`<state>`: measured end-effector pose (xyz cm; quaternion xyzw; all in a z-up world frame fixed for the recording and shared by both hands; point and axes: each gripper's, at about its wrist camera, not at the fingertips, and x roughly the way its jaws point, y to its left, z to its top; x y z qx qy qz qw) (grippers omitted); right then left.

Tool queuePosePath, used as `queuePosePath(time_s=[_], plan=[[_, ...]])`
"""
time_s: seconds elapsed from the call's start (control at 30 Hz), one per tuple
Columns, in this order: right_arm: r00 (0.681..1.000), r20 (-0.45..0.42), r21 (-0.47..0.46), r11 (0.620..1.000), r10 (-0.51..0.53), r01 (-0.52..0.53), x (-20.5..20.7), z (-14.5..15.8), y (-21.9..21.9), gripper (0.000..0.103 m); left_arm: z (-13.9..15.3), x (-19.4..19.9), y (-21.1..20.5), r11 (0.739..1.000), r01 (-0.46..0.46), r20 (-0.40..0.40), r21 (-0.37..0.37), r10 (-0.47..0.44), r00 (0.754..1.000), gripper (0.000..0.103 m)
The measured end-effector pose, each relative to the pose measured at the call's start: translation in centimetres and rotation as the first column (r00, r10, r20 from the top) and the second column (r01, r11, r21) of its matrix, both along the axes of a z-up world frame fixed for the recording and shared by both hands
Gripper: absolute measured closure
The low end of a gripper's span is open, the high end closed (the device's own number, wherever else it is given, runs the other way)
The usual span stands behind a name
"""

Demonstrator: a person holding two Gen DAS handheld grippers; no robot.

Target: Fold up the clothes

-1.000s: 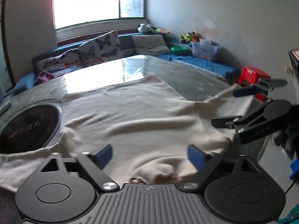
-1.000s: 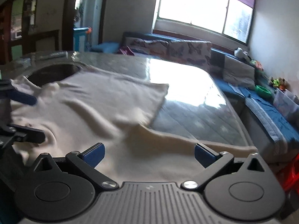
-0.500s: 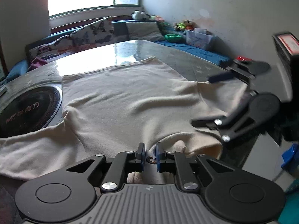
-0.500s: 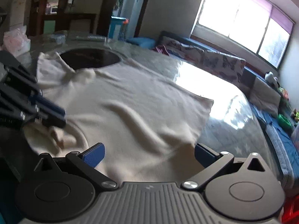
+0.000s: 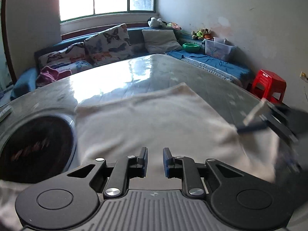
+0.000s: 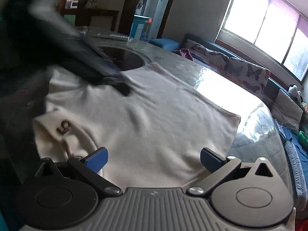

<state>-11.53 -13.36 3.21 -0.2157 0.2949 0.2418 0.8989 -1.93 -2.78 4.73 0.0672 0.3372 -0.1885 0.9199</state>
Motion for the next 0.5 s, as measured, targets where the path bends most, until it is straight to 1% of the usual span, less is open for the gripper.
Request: queuePosePath(time_s=[0.07,0.17,0.23,0.33,0.4,0.43,0.5], plan=[[1.000,0.016,0.013,1.000,-0.019,0.018,0.9,0.1,0.5,0.000,-0.6,2.8,-0.8,1.000,-0.001,-0.025,0.016,0.002,1.000,0.084],[1.000,0.016,0.025,1.000,-0.014,0.013,1.6,-0.3,1.4,0.000,-1.6,4.9,-1.7,0.999,-0.008,-0.063,0.032,0.010,0.998,0.083],[1.000,-0.003,0.017,1.000,0.023,-0.023,1.4,-0.6,1.9,0.000,-2.3,5.3,-2.1,0.999,0.006,-0.074,0.050,-0.003,0.997,0.083],[0.996,0.026,-0.034,0.996,0.082,-0.081,-0.2,-0.9,2.7,0.000,-2.5,5.2,-2.1,0.998,0.009,-0.065,0.057,-0.006,0.998,0.083],[0.994,0.035,-0.045,0.994,0.105,-0.103,-0.7,-0.6,2.7,0.000,-2.6,5.3,-2.1,0.999,0.009,-0.065,0.051,-0.005,0.998,0.082],[0.994,0.030,-0.038,0.993,0.109,-0.108,-0.8,-0.5,2.6,0.000,-2.5,5.2,-2.0,0.999,0.005,-0.063,0.048,-0.002,0.998,0.081],[0.996,0.017,-0.018,0.996,0.085,-0.084,-0.7,-0.7,2.3,0.000,-2.4,4.9,-1.8,0.999,-0.011,-0.057,0.040,0.013,0.998,0.080]])
